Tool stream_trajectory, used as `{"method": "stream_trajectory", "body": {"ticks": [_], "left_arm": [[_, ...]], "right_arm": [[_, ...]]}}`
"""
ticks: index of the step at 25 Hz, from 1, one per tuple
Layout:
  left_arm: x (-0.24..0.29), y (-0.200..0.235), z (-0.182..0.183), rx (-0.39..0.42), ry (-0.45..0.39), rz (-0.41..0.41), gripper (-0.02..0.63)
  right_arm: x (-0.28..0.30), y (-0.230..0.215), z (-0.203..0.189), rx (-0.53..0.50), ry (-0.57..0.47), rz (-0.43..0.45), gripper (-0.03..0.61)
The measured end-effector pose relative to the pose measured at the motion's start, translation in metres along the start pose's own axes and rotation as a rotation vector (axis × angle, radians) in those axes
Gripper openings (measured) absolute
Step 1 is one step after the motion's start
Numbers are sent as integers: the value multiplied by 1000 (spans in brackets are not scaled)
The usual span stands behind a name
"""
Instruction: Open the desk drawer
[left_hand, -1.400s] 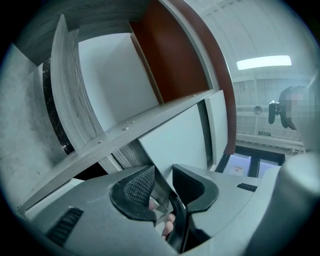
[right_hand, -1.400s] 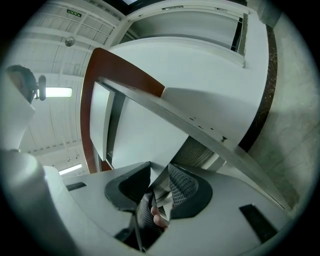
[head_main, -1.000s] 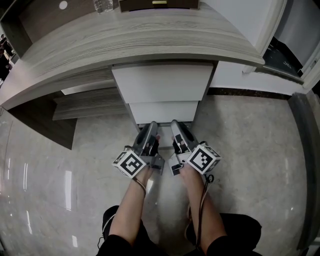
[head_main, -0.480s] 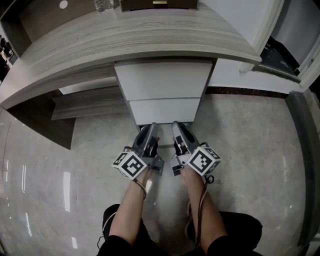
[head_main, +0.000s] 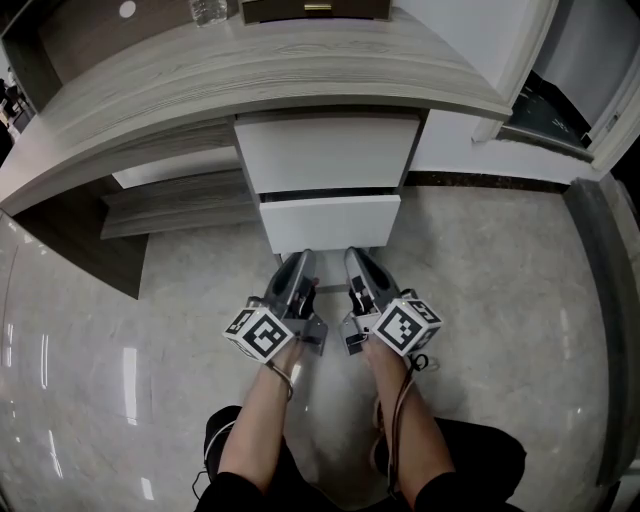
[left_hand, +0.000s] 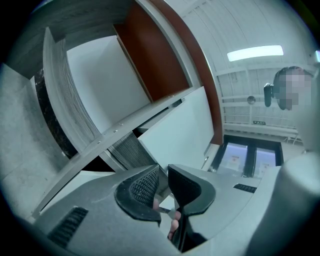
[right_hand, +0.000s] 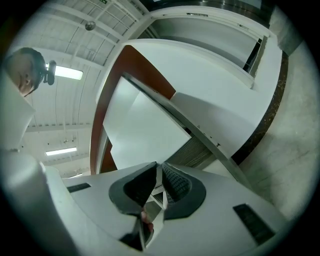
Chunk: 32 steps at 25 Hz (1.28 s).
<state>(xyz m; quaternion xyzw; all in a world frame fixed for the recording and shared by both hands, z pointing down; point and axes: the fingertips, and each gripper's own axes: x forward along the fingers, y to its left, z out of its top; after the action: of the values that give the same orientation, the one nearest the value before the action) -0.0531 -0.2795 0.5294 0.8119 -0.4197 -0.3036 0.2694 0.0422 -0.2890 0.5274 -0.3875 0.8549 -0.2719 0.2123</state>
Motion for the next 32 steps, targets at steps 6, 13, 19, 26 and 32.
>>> {"method": "stream_trajectory", "body": {"ticks": [6, 13, 19, 26, 32], "left_arm": [[-8, -5, -3, -8, 3, -9, 61], [-13, -4, -7, -25, 12, -1, 52], [-17, 1, -14, -44, 10, 6, 46], [-17, 2, -16, -10, 31, -10, 38], [-24, 2, -20, 37, 73, 2, 3]], "right_arm": [[-10, 4, -3, -23, 5, -11, 23], [-19, 12, 5, -50, -32, -13, 8], [-26, 14, 2, -85, -12, -28, 8], [-31, 26, 2, -203, 36, -22, 8], [-31, 43, 11, -314, 75, -13, 8]]}}
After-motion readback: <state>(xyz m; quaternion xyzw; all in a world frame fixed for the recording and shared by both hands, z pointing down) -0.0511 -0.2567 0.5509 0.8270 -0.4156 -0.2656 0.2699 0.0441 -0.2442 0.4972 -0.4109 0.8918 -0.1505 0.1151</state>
